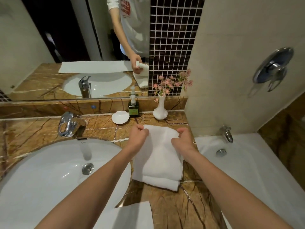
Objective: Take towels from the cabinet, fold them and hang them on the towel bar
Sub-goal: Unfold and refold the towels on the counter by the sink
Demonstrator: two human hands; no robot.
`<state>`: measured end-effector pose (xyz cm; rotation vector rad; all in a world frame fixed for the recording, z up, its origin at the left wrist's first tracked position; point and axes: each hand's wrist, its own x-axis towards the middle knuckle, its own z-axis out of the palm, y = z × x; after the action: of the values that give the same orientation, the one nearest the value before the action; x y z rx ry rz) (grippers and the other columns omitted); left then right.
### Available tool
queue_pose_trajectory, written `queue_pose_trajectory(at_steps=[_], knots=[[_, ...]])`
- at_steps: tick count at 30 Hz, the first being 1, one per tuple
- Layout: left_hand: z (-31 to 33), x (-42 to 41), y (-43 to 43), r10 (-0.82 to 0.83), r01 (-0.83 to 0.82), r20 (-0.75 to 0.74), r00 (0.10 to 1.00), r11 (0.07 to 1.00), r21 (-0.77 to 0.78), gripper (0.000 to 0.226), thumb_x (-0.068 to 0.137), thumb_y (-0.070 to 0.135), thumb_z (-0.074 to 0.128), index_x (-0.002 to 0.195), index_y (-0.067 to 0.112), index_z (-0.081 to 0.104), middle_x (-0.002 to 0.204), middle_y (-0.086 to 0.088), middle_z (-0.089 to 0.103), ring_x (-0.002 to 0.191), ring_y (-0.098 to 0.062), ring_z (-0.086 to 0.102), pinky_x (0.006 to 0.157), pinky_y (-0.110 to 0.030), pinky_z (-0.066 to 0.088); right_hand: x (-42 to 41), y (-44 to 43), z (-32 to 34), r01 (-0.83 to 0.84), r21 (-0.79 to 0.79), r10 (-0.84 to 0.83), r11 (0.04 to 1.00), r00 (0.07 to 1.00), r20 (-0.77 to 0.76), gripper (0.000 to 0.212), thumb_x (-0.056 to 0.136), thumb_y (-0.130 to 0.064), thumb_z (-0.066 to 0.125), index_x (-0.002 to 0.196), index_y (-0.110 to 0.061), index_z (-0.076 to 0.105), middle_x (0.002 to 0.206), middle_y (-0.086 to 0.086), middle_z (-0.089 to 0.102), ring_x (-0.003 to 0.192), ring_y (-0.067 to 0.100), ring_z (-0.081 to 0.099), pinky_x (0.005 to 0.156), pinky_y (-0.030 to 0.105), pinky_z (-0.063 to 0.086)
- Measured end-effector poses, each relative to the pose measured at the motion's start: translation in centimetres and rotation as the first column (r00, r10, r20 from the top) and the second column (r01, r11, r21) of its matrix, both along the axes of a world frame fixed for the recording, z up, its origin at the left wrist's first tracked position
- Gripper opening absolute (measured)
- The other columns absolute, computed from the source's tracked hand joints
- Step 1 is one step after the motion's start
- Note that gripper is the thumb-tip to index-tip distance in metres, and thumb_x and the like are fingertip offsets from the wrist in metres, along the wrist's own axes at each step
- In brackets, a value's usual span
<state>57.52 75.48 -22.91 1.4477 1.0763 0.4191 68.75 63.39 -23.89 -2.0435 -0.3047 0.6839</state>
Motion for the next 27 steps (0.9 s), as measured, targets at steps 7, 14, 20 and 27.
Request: queue_pose_trajectory(at_steps=[7,14,20,27], knots=[[1.4,-2.9,-2.5,0.039,-0.039,0.004,0.999,0.999,-0.003,0.020,0.084,0.001,0.043,0.072,0.015,0.052,0.079,-0.005,0.053,0.078,-0.022,0.050,0.073,-0.035,0.041,-3.2,-3.1,2.0,0.051,0.093,-0.038,0.994,0.989,-0.142,0.046,0.083,-0.003,0.051,0.126,-0.017,0.043,0.094,0.000,0.049,0.073,0.014,0.048,0.054,0.027,0.037],[1.6,-7.2,-6.5,0.120,-0.119,0.019,0.993,0.992,-0.043,0.032,0.087,0.001,0.042,0.111,0.011,0.060,0.116,-0.005,0.054,0.107,-0.026,0.049,0.098,-0.041,0.044,-7.3,-7.6,2.1,0.015,0.148,0.008,0.989,0.988,-0.156,0.064,0.081,0.000,0.056,0.139,-0.017,0.036,0.115,0.005,0.050,0.087,0.022,0.057,0.057,0.028,0.045],[0.9,-11.7,-10.1,0.113,-0.113,-0.015,0.993,0.993,-0.041,0.032,0.087,-0.002,0.041,0.082,0.022,0.061,0.110,-0.010,0.057,0.103,-0.030,0.050,0.090,-0.044,0.046,-11.3,-11.8,1.0,-0.040,0.146,0.063,0.989,0.985,-0.159,0.080,0.077,0.004,0.062,0.148,-0.014,0.028,0.137,0.010,0.048,0.115,0.025,0.050,0.078,0.030,0.048],[-0.2,-15.4,-12.7,0.082,-0.085,-0.066,0.995,0.995,-0.043,0.034,0.083,-0.004,0.044,0.075,0.016,0.070,0.096,-0.003,0.056,0.091,-0.022,0.048,0.081,-0.036,0.045,-14.9,-15.4,-0.3,-0.068,0.121,0.086,0.990,0.986,-0.144,0.080,0.078,0.006,0.064,0.146,-0.016,0.027,0.129,0.007,0.052,0.113,0.020,0.051,0.086,0.028,0.044]])
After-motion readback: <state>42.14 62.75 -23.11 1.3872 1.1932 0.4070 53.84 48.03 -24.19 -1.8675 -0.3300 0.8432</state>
